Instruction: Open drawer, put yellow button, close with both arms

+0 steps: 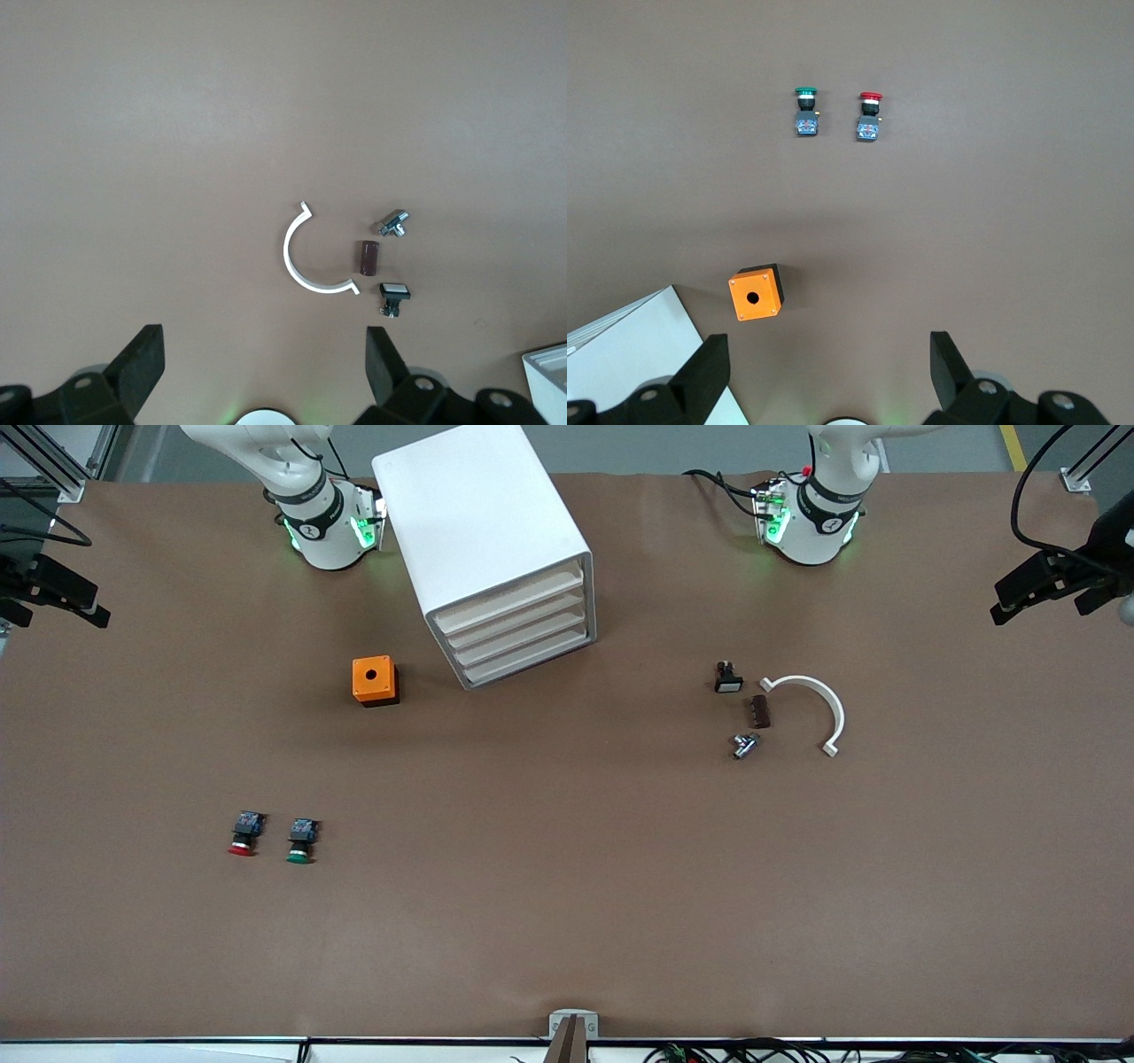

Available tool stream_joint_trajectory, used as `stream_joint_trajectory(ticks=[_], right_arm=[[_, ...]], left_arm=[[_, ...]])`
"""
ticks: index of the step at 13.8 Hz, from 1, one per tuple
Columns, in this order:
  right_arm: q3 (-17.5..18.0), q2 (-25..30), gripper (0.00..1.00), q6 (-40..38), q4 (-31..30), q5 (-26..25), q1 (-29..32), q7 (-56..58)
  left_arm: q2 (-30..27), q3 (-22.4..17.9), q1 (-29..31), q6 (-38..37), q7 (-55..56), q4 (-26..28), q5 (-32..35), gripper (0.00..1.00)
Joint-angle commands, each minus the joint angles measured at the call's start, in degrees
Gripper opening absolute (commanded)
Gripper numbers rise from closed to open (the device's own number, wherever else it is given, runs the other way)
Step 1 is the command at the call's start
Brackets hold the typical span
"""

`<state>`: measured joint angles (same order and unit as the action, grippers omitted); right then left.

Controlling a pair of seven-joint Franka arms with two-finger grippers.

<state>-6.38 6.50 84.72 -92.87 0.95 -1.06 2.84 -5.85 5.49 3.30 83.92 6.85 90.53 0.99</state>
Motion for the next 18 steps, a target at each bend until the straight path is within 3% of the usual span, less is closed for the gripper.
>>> stream_joint_trajectory(ticks=[1, 8, 18], right_arm=[[0.4, 1.6, 1.0, 1.0, -1.6, 0.1, 0.6, 0.6], [0.4, 1.6, 1.0, 1.6, -1.7, 0.1, 1.6, 2.0], [0.7, 1.8, 1.0, 1.1, -2.0, -1.3, 1.2, 1.6]], left_arm=[[-1.6, 0.2, 0.1, 0.2, -1.3, 1.5, 1.4, 1.0], [-1.6, 2.3, 0.0, 0.3, -1.5, 1.8, 1.3, 1.0], [-2.1, 2.3, 0.0, -0.8, -0.9, 1.9, 1.1, 1.0]])
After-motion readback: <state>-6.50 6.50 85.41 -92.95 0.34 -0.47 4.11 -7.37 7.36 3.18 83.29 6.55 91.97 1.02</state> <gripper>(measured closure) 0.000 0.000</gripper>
